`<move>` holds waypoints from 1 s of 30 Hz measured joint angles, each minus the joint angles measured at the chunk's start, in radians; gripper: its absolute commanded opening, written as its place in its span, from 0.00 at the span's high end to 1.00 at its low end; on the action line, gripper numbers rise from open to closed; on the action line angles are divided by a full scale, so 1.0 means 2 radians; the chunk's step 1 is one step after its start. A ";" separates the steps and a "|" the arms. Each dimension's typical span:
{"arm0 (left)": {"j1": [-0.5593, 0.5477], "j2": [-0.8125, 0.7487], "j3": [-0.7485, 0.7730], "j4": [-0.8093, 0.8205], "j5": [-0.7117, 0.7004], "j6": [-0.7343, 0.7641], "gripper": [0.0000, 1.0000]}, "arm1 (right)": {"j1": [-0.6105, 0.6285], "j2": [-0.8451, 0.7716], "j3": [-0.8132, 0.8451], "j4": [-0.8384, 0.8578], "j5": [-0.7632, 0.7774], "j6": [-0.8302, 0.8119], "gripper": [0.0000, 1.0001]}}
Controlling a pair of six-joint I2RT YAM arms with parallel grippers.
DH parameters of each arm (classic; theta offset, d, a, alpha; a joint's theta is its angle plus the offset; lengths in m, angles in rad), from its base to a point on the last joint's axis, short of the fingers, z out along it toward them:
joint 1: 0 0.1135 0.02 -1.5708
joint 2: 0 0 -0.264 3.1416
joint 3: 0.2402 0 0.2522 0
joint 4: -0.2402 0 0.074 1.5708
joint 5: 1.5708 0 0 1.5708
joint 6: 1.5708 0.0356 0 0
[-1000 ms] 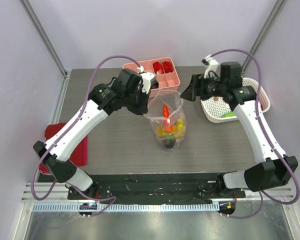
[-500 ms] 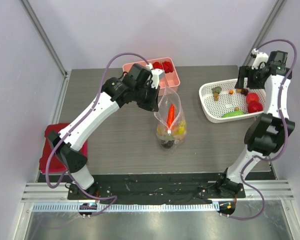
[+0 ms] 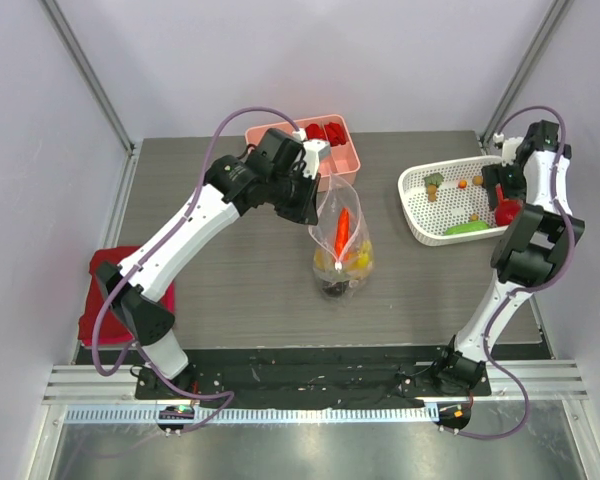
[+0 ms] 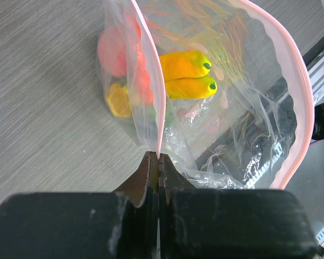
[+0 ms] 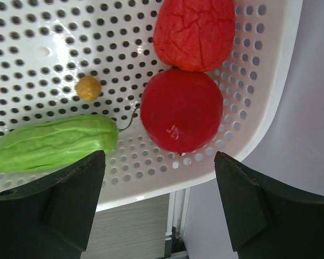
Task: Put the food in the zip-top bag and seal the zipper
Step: Pick up the fake fruit from the bin.
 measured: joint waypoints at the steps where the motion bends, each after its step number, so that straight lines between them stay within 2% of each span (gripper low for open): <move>1: 0.000 0.000 -0.001 0.000 0.000 0.000 1.00 | -0.003 0.005 0.000 0.002 0.006 -0.005 0.13; 22: 0.000 0.000 -0.002 -0.001 0.000 0.002 1.00 | 0.001 0.063 -0.010 0.064 0.056 -0.027 0.12; 26: 0.000 0.000 -0.002 -0.001 0.000 0.002 1.00 | 0.010 0.063 -0.015 0.064 0.056 -0.026 0.20; 30: 0.000 0.000 -0.002 -0.001 0.001 0.002 1.00 | 0.021 0.063 -0.015 0.059 0.053 -0.020 0.34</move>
